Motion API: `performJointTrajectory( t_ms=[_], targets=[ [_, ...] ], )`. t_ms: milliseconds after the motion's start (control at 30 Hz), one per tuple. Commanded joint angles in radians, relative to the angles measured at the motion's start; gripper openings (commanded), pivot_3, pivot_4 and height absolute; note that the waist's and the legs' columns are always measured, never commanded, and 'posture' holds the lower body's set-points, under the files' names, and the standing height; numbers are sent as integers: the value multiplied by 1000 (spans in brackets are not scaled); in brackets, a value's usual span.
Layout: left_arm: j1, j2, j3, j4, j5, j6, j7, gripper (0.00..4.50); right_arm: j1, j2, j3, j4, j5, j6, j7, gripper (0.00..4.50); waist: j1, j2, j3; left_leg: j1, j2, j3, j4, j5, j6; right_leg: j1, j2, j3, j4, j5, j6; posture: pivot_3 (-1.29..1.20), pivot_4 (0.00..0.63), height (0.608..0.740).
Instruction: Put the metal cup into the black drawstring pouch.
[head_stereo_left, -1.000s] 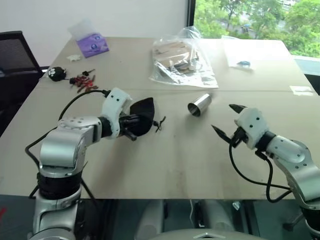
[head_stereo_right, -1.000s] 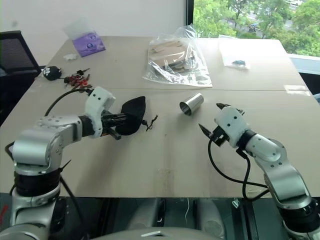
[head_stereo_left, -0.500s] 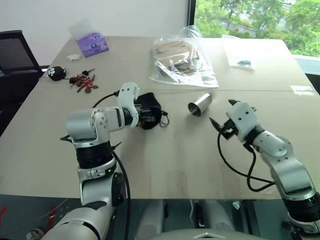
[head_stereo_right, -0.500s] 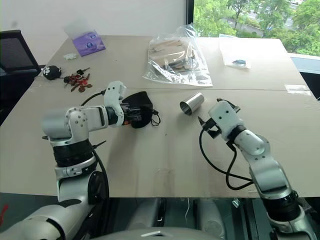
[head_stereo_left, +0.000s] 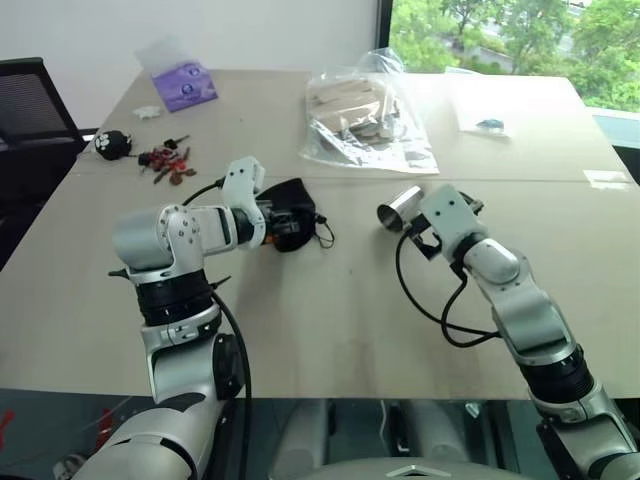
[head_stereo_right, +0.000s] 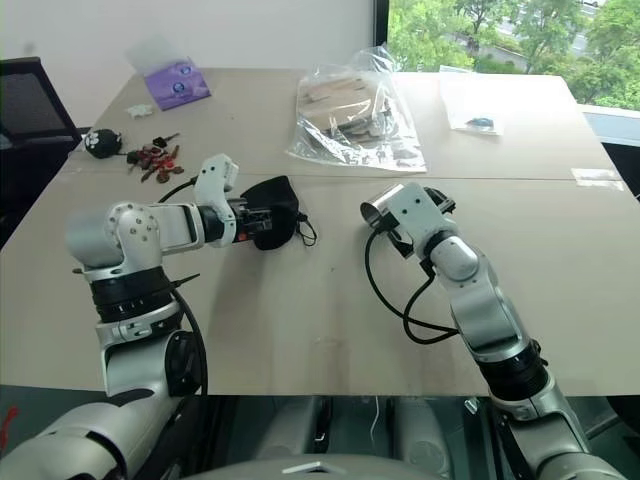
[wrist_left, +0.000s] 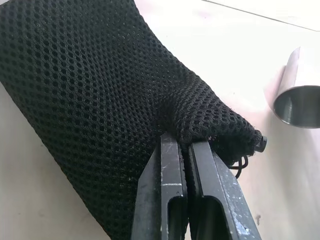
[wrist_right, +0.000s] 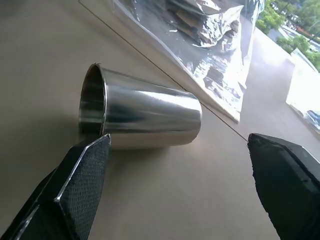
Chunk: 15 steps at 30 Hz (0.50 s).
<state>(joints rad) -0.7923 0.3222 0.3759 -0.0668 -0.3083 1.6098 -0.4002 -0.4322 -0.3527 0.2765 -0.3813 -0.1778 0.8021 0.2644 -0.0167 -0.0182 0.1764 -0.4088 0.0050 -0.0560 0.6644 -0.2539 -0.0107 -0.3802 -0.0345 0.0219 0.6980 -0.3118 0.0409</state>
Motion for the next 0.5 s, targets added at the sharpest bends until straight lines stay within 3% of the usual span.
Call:
performJointTrajectory(
  t_ms=[33,300,500],
  targets=[
    [-17,13,16,-23,-17,-3,13,52,-48,47,-16,-6,19,14,6,4500,0,0,0,-2,0,-2,1,0,0,0,0,-1,0,0,0,0,150,740],
    [-23,17,22,-12,-30,-10,28,52,-79,87,10,12,28,40,35,4500,0,0,0,-5,-1,-2,1,0,0,-4,0,-2,0,0,0,0,150,740],
    [-23,20,18,4,-34,-21,30,52,-225,202,16,239,1,-9,-51,4500,-12,0,0,-5,-1,-2,1,0,-1,-5,0,-2,1,0,0,0,150,740]
  ],
)
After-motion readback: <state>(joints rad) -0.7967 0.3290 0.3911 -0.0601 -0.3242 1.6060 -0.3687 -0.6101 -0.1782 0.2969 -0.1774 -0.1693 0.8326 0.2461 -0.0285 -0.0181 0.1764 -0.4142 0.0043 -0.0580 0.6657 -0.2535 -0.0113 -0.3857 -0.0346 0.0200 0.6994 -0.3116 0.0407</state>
